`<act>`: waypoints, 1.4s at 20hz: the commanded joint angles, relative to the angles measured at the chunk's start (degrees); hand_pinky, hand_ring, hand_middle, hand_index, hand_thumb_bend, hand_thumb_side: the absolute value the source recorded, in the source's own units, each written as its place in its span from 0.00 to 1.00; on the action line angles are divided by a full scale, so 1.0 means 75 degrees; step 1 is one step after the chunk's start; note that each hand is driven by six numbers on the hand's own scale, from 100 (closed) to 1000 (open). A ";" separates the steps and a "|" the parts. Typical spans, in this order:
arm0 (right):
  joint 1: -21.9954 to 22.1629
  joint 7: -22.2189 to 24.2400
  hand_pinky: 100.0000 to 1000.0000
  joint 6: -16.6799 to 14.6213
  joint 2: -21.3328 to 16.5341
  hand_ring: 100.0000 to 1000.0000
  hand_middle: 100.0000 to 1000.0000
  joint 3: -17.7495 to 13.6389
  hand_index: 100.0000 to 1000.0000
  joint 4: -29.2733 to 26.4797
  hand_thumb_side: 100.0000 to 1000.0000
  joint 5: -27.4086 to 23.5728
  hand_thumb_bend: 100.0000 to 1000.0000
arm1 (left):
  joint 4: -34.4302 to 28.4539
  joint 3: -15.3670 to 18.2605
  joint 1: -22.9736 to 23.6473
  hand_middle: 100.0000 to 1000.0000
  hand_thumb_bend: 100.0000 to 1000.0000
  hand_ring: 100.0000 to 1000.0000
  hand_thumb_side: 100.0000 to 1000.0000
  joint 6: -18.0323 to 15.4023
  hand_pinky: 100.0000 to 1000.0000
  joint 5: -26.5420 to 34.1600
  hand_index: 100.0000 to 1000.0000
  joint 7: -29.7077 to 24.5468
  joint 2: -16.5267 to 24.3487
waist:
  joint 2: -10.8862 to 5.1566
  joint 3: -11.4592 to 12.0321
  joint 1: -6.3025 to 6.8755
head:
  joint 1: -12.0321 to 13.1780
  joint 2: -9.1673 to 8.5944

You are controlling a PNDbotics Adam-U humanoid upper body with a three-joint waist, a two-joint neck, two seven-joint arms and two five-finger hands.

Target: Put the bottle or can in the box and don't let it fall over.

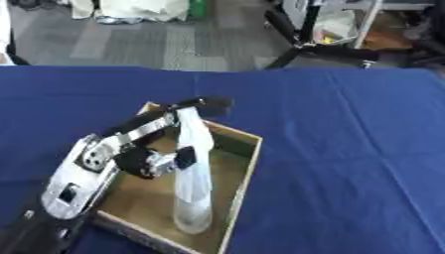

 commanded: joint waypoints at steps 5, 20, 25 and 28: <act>0.0014 -0.0078 0.97 -0.0008 -0.0266 1.00 1.00 -0.0126 1.00 -0.0140 0.47 -0.0075 0.00 | -0.0675 0.0507 0.0114 0.96 0.10 1.00 0.76 0.0105 1.00 -0.0228 0.94 0.0220 0.0627 | -0.0237 0.0022 0.0040 | -0.0119 -0.0014; 0.0152 -0.0153 0.97 -0.0162 -0.0346 1.00 1.00 -0.0238 1.00 -0.0140 0.47 -0.0136 0.00 | -0.1667 0.2637 0.1809 1.00 0.00 1.00 0.62 0.1604 1.00 0.1784 1.00 0.1541 0.2263 | -0.0321 0.0181 -0.0019 | -0.0407 0.0005; 0.0220 -0.0154 0.97 -0.0265 -0.0329 1.00 1.00 -0.0260 1.00 -0.0140 0.47 -0.0135 0.00 | -0.1632 0.3347 0.2446 1.00 0.00 1.00 0.61 0.2707 1.00 0.3134 1.00 0.3259 0.2436 | -0.0321 0.0186 -0.0085 | -0.0414 -0.0036; 0.0256 -0.0159 0.97 -0.0318 -0.0310 1.00 1.00 -0.0280 1.00 -0.0140 0.47 -0.0107 0.00 | -0.1648 0.3747 0.2907 1.00 0.00 1.00 0.61 0.2931 1.00 0.3639 1.00 0.3847 0.2512 | -0.0299 0.0217 -0.0127 | -0.0442 -0.0029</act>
